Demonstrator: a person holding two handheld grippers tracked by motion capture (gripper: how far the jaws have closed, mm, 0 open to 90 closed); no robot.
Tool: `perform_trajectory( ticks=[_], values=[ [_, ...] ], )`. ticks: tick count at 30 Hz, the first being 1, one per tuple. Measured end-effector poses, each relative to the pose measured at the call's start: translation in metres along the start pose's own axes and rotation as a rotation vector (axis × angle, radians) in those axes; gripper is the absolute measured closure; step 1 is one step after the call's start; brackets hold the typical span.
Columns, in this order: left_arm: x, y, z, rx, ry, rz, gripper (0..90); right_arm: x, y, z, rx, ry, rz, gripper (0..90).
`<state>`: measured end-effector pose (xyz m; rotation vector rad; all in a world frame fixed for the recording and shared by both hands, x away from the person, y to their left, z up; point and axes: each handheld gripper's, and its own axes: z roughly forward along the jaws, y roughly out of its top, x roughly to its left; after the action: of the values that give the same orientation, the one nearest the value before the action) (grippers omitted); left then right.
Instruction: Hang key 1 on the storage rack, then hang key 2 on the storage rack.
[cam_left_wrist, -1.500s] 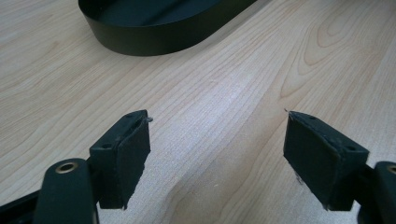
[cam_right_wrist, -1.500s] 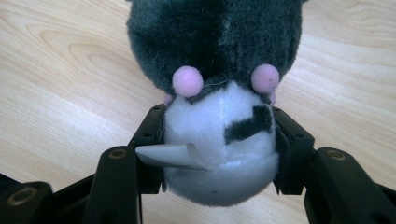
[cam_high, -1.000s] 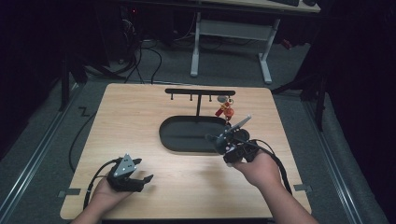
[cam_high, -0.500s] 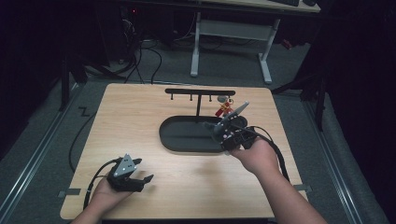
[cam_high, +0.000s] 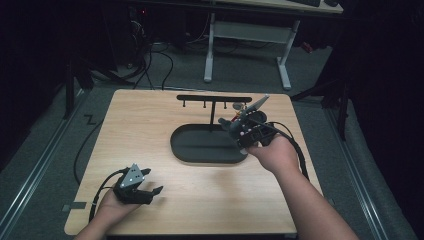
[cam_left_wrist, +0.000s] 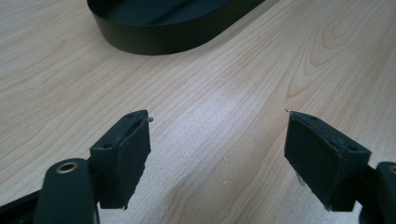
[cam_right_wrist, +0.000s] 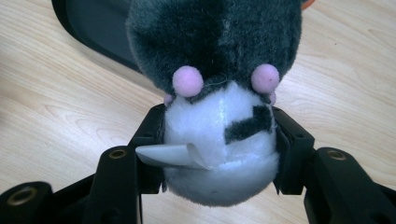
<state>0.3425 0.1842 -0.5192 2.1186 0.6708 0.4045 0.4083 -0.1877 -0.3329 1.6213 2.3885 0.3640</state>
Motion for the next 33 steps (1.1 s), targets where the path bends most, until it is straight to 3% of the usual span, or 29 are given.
perform_trajectory(
  ticks=[12,21,25,29,33],
  values=[
    [0.000,-0.001,-0.001,0.009,0.000,0.006,22.8,0.003,0.028,-0.010,-0.034,-0.018,-0.020,47.7],
    [-0.002,-0.002,-0.005,0.009,0.007,0.007,22.9,0.002,0.038,-0.013,-0.059,-0.040,-0.011,47.7],
    [-0.004,-0.002,-0.006,0.010,0.009,0.009,23.0,-0.001,0.041,-0.007,-0.049,-0.079,-0.012,47.7],
    [-0.004,-0.002,-0.007,0.008,0.011,0.007,23.1,-0.005,0.038,0.004,-0.036,-0.072,0.018,47.7],
    [-0.004,-0.003,-0.007,0.016,0.010,0.009,23.1,-0.006,0.034,0.014,-0.017,-0.067,0.016,47.7]
  ],
)
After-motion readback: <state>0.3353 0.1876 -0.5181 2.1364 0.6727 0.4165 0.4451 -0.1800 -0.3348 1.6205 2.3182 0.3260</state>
